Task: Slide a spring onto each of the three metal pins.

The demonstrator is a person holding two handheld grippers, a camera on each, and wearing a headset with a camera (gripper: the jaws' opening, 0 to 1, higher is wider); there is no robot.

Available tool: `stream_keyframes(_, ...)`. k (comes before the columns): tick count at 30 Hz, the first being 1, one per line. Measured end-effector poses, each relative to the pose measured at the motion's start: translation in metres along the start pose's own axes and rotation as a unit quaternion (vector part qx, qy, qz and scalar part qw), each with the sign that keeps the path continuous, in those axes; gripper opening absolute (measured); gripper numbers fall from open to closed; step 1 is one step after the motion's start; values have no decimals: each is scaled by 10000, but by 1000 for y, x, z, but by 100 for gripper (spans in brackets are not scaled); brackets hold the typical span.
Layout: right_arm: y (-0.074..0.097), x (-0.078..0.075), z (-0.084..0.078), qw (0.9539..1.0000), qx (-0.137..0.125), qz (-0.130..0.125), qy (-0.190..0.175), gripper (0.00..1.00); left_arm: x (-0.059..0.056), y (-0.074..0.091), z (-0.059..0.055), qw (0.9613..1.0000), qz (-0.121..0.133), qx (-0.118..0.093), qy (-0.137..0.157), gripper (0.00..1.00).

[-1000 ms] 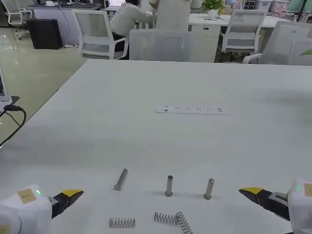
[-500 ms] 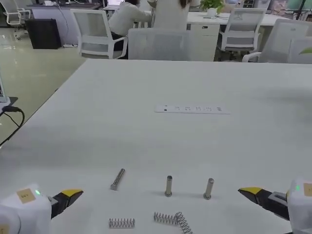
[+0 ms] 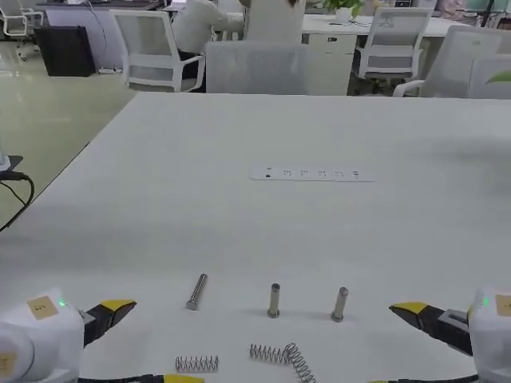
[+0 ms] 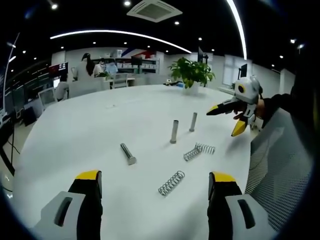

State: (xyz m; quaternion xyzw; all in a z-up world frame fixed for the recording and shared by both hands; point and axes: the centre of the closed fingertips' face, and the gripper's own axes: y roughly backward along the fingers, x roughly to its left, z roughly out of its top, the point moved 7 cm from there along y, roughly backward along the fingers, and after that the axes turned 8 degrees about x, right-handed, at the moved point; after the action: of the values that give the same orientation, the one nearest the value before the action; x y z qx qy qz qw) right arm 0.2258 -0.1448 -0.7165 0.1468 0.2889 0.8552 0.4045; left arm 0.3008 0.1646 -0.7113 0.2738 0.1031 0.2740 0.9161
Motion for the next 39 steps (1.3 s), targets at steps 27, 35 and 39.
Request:
stream_keyframes(27,1,-1,-1,10000,-22,-45,-57,81,32,-33,39,9993,68,272,-243,54)
stream_keyframes(35,1,-2,-2,10000,-8,-52,-81,81,38,-48,50,9988,167,390,-264,46)
stream_keyframes(39,1,-2,-2,9999,-2,-47,-89,81,38,-57,53,9983,226,495,-218,42)
